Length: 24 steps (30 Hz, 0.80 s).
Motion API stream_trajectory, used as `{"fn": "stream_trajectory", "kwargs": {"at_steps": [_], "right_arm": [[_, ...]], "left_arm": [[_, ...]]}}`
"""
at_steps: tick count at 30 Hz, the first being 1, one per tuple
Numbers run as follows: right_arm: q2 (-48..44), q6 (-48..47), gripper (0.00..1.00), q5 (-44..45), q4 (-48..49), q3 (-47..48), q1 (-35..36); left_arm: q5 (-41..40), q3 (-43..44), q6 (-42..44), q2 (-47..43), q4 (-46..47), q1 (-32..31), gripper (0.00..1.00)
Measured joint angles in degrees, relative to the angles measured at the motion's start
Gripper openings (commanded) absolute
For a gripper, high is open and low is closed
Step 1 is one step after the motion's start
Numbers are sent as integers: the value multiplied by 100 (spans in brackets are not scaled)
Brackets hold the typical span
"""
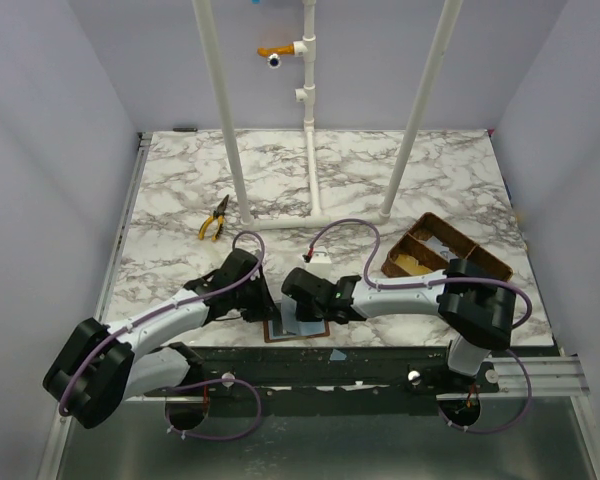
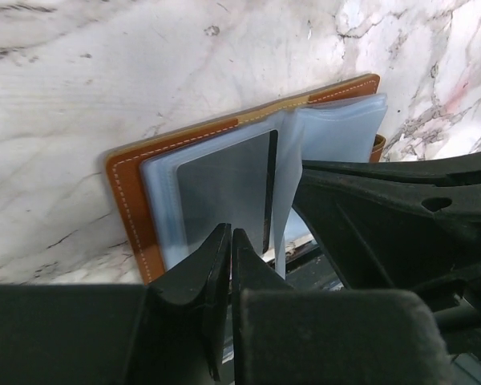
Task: Take the credit cards out of the card holder
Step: Remove the credit card from the card holder.
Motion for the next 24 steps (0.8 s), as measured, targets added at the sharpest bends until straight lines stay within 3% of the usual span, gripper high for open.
{"fn": "stream_trajectory", "kwargs": {"at_steps": [9, 24], "right_arm": [[-262, 0, 29, -11, -96, -83, -28], [-2221, 170, 33, 798, -1239, -245, -33]], "left_arm": [[2, 125, -192, 389, 302, -341, 4], [15, 566, -328, 883, 627, -726, 4]]}}
